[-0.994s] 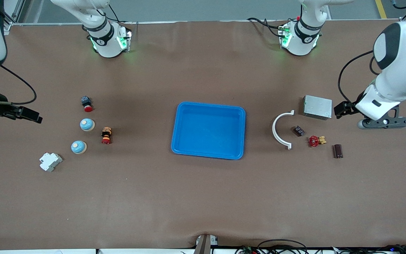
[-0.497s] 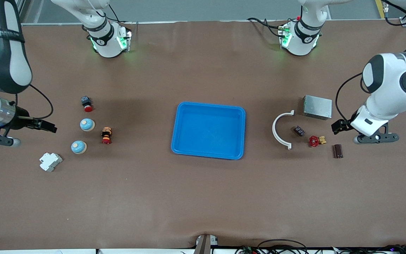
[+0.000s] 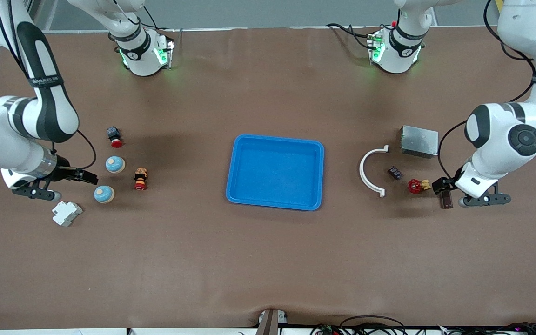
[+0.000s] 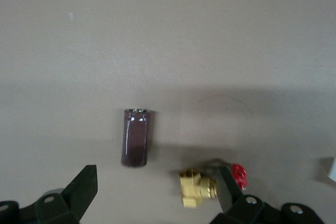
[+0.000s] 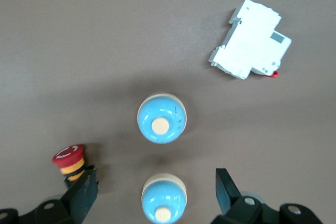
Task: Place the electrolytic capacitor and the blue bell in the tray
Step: 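Reach both grippers toward the brown capacitor and the blue bell, then close the left gripper on the capacitor while the right gripper grips the bell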
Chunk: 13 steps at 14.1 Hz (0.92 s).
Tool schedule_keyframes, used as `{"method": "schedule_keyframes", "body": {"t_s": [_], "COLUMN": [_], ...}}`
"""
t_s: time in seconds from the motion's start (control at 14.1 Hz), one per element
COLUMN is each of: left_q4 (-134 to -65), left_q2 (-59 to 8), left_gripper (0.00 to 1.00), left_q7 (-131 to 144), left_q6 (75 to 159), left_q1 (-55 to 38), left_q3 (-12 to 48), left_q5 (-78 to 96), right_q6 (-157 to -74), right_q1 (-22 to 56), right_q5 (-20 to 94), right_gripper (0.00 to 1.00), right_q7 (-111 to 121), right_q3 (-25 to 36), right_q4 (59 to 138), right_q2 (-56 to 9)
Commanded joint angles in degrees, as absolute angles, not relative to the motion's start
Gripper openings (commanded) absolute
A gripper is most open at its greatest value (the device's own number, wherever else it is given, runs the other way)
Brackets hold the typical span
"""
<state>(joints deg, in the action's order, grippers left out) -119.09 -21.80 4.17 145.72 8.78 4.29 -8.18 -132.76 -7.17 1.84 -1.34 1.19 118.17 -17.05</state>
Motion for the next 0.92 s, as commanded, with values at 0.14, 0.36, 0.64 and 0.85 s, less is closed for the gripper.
{"method": "schedule_keyframes", "body": {"t_s": [0.14,0.36,0.64,0.85], "left_q4": [-118.3,-118.4,-119.2,-119.4], "left_q2": [-27.1,-28.5,-29.3,-29.4], "left_gripper": [0.94,0.9,0.75,0.68], "left_q7": [3.5,2.3,2.3,2.5], "left_q6": [151.6,154.2,156.5,156.5], "left_q1": [10.7,13.2,14.1,14.8], "left_q3": [4.5,4.5,4.6,4.7], "left_q5": [-10.2,-13.3,-15.6,-15.6], "right_q6": [-139.7,-143.8,-147.6,-149.5], "right_q1": [-8.0,-8.0,-8.0,-7.9], "right_q5": [1.4,1.4,1.4,1.4], "right_gripper": [1.0,1.0,1.0,1.0], "right_q7": [-0.8,-0.8,-0.8,-0.8], "right_q3": [0.3,0.3,0.3,0.2], "right_q4": [117.9,117.9,118.5,119.2], "right_q2": [-21.7,-24.4,-27.1,-27.9]}}
